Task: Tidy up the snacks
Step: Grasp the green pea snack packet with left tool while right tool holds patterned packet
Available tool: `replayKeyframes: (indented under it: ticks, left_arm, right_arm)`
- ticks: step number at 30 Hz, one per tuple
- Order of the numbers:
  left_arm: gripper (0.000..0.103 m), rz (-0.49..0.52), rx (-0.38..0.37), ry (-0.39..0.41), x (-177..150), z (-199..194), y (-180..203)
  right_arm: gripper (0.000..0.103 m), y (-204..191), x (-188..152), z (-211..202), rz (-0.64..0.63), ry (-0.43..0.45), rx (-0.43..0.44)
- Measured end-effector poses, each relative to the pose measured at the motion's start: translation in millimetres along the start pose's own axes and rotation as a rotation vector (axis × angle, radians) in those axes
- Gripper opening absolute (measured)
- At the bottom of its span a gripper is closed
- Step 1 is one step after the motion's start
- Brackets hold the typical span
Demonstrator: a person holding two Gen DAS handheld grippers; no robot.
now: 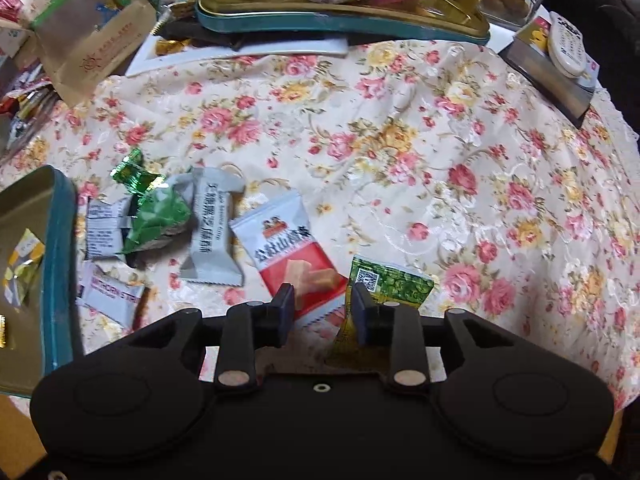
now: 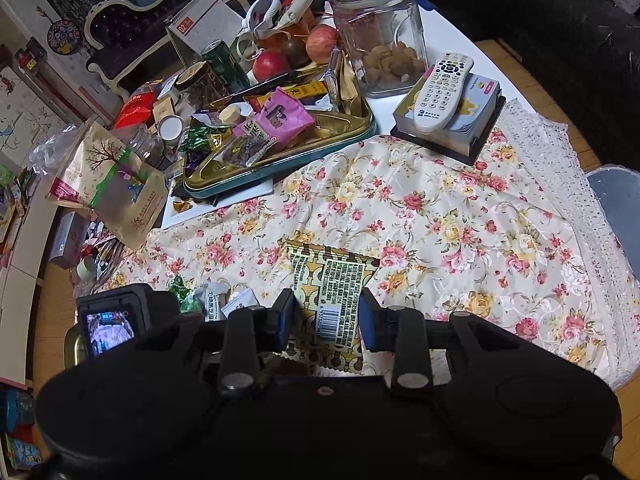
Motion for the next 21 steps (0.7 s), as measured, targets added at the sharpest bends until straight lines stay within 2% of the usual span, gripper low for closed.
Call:
replayKeyframes:
  ticks: [4, 6, 8, 11, 13, 17, 21]
  left_arm:
    - [0.042, -0.034, -0.072, -0.01, 0, -7, -2]
    - [0.042, -0.038, -0.084, -0.032, 1, -6, -1]
    - [0.042, 0.009, -0.078, -0.047, -2, -2, 5]
    - [0.045, 0.087, -0.039, -0.007, -8, -3, 14]
    - [0.045, 0.104, -0.028, 0.001, -8, -3, 19]
    - [0.046, 0.111, -0.093, -0.032, -9, -3, 23]
    - [0.05, 0.134, -0.084, -0.032, -10, 0, 27]
  right_arm:
    - [0.035, 0, 0, -1, 0.0, 0.001, 0.002]
    - [0.035, 1, 0, 0, 0.003, -0.001, 0.007]
    - [0.035, 0, 0, 0, 0.002, -0.003, 0.012]
    - [0.035, -1, 0, 0, -0.007, -0.004, 0.011]
    - [0.035, 0, 0, 0, -0.006, -0.007, 0.01]
    - [0.035, 1, 0, 1, 0.003, -0.014, 0.017]
    - [0.035, 0, 0, 0, 0.002, -0.015, 0.021]
Point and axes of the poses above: each gripper's, at about its wrist camera, not at the fingertips, and z roughly the way its jaws point, y to its right, x to its top, the point moved 1 cm from there along z, roughly the way its jaws point, and after that the axes turned 12 degrees about -z, right-handed, at the moved point
